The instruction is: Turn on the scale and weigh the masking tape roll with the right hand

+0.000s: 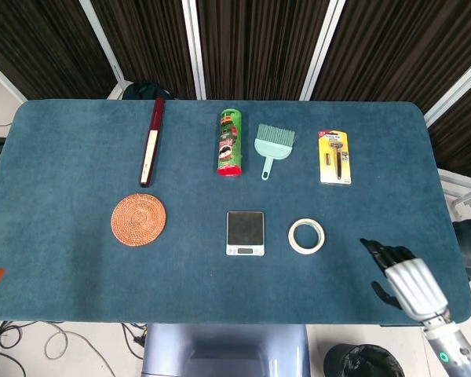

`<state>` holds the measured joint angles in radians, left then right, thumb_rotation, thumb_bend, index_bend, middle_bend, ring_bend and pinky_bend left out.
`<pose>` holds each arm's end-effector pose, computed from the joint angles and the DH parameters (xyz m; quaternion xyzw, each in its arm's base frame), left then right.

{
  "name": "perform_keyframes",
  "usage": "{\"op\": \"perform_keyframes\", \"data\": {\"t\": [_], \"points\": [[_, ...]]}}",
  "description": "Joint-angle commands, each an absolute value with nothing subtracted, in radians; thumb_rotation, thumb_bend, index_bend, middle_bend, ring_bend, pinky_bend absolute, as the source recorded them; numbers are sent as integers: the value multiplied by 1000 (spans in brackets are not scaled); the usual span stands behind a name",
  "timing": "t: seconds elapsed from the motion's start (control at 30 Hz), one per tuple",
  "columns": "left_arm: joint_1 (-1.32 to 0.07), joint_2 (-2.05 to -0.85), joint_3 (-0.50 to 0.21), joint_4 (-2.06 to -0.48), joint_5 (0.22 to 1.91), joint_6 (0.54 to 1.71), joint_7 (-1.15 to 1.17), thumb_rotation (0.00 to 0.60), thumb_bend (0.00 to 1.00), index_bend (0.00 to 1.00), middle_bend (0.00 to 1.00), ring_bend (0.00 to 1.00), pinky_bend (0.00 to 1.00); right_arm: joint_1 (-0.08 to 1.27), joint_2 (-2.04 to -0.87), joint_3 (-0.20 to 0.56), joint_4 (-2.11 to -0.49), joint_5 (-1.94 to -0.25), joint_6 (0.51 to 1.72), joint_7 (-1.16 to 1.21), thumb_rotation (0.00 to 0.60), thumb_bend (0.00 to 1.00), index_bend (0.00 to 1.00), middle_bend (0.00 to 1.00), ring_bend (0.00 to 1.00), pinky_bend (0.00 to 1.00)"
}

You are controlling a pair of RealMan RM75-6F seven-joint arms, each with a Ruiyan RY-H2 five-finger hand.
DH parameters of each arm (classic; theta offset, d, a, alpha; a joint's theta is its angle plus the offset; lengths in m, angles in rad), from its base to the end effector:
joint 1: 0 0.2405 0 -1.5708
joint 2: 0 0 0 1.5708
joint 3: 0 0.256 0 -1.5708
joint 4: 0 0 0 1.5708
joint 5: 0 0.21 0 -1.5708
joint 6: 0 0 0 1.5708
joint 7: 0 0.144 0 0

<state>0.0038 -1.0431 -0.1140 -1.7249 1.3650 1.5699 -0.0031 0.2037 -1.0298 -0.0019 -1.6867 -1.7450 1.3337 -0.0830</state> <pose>-0.3171 0.1630 0.1996 -0.5000 -0.4061 -0.3943 0.6554 -0.2641 -0.1948 0.1400 0.7400 -0.3080 0.3648 0.4737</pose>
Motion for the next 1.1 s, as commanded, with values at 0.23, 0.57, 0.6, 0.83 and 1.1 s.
{"op": "perform_keyframes", "data": {"t": [0.23, 0.57, 0.6, 0.83, 1.1], "points": [[-2, -1050, -114, -1725, 1356, 1560, 19, 600, 0, 0, 0, 0, 0, 404, -1120, 29, -1538, -1873, 1193, 68, 600, 917, 10, 653, 701, 671], [-4, -1052, -116, -1725, 1348, 1555, 28, 600, 0, 0, 0, 0, 0, 505, -1318, 24, -1371, -1948, 1167, 82, 600, 992, 0, 723, 770, 711], [-5, -1053, -115, -1725, 1348, 1554, 29, 600, 0, 0, 0, 0, 0, 515, -1332, 22, -1363, -1948, 1155, 82, 600, 992, 0, 724, 771, 711], [-5, -1054, -115, -1727, 1346, 1553, 35, 600, 0, 0, 0, 0, 0, 581, -1382, 2, -1378, -1910, 1010, 70, 600, 992, 0, 724, 772, 711], [-6, -1052, -118, -1728, 1338, 1549, 35, 600, 0, 0, 0, 0, 0, 642, -1411, 25, -1470, -1785, 816, -74, 600, 992, 0, 725, 773, 711]]}}
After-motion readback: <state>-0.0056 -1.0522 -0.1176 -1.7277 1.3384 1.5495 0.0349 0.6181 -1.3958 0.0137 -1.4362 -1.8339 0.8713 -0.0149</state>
